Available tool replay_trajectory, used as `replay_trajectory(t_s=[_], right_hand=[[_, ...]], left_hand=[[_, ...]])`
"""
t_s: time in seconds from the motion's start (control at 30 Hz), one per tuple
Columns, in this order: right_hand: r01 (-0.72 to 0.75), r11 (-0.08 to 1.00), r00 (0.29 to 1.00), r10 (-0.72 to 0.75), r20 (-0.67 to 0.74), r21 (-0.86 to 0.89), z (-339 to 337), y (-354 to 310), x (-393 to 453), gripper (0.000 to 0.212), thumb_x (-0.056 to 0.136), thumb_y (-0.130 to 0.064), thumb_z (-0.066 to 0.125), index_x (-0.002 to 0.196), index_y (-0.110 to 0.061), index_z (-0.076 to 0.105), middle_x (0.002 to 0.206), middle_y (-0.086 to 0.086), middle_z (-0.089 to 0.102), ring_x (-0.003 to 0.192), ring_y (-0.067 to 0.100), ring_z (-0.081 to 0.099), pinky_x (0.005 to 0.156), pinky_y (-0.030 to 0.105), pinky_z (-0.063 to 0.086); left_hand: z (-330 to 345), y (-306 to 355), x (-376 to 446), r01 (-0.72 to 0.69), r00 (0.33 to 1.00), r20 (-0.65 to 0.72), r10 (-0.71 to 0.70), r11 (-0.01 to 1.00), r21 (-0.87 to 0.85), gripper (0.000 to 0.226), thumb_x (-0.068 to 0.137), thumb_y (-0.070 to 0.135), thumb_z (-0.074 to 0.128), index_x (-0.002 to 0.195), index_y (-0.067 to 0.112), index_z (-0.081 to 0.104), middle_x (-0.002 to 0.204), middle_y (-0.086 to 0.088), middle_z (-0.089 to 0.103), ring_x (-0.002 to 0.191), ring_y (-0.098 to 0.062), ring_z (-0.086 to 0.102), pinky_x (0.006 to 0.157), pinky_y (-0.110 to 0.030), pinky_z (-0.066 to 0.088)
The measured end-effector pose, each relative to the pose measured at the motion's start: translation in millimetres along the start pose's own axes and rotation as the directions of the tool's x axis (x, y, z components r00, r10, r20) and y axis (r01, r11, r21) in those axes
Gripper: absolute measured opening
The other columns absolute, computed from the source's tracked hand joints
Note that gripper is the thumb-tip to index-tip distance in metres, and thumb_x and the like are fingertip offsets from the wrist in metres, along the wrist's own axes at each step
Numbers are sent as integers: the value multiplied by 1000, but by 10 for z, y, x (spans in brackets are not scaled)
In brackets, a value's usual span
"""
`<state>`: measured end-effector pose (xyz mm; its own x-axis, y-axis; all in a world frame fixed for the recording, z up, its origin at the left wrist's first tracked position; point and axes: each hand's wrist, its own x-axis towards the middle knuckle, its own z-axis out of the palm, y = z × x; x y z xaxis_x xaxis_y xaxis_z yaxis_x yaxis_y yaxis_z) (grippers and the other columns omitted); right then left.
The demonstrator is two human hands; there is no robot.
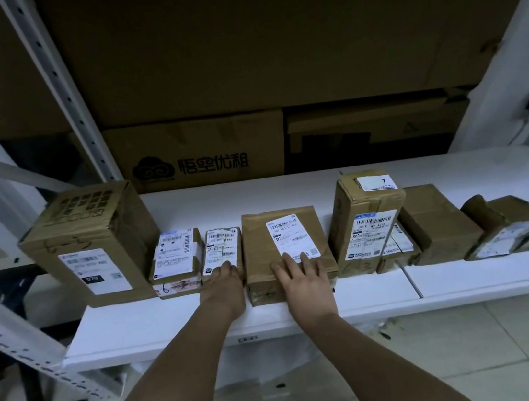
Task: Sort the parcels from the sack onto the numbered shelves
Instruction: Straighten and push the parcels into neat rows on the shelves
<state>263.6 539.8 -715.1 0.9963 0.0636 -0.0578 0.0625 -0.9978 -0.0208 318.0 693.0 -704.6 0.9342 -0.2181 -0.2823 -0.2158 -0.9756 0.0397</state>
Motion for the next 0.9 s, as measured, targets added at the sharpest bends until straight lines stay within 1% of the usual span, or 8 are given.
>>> replay_trajectory(t_s=[0.17,0.3,0.4,0.5,0.6,0.73,0.9], right_hand=[[-13,1000,1000,13,14,-22,-7,-17,88,61,99,-11,35,154,-24,11,162,9,7,147,39,8,117,55,13],[-29,999,999,30,24,-22,-14,-29,156,61,100,-12,33,154,-25,9,162,8,4,147,38,6,118,56,11],[-35,999,999,36,38,-7,-7,-23,200,63,100,-13,32,154,-26,5,163,6,-1,148,37,1,118,55,6],[-38,999,998,39,58,-10,7,-8,214,65,100,-11,29,155,-26,-1,163,4,-7,148,35,-7,119,54,-2],[-33,999,997,35,67,-21,-4,6,231,67,99,-9,28,155,-26,-4,162,3,-10,148,35,-10,119,53,-5],[-28,999,996,30,81,-28,-2,20,263,70,98,-8,30,154,-27,-8,162,3,-13,148,34,-12,118,52,-7],[-21,999,995,26,97,-47,7,35,262,73,97,-8,32,154,-26,-10,162,3,-15,148,34,-13,117,51,-7]], left_hand=[[30,-41,6,-12,1000,0,12,1000,-22,54,87,12,53,138,10,36,140,-7,33,130,-24,35,105,-36,37],[62,-38,3,-8,1000,-2,8,1000,11,63,85,13,54,143,9,30,146,-7,28,133,-24,32,108,-38,36],[71,-48,9,-14,1000,6,14,999,33,67,86,15,54,146,9,26,150,-7,23,136,-24,29,110,-38,34],[74,-59,10,-17,1000,7,16,999,36,67,86,17,55,146,9,25,150,-7,24,136,-24,29,109,-38,35],[80,-49,0,-7,1000,20,6,998,57,70,88,20,52,149,8,19,153,-7,18,140,-26,22,112,-40,32],[104,-51,-32,5,1000,28,-7,998,66,75,87,23,53,150,11,13,157,-6,10,145,-31,9,115,-47,25],[110,-65,-66,0,999,42,-3,998,68,79,88,24,52,152,11,8,159,-5,4,146,-32,6,117,-47,20]])
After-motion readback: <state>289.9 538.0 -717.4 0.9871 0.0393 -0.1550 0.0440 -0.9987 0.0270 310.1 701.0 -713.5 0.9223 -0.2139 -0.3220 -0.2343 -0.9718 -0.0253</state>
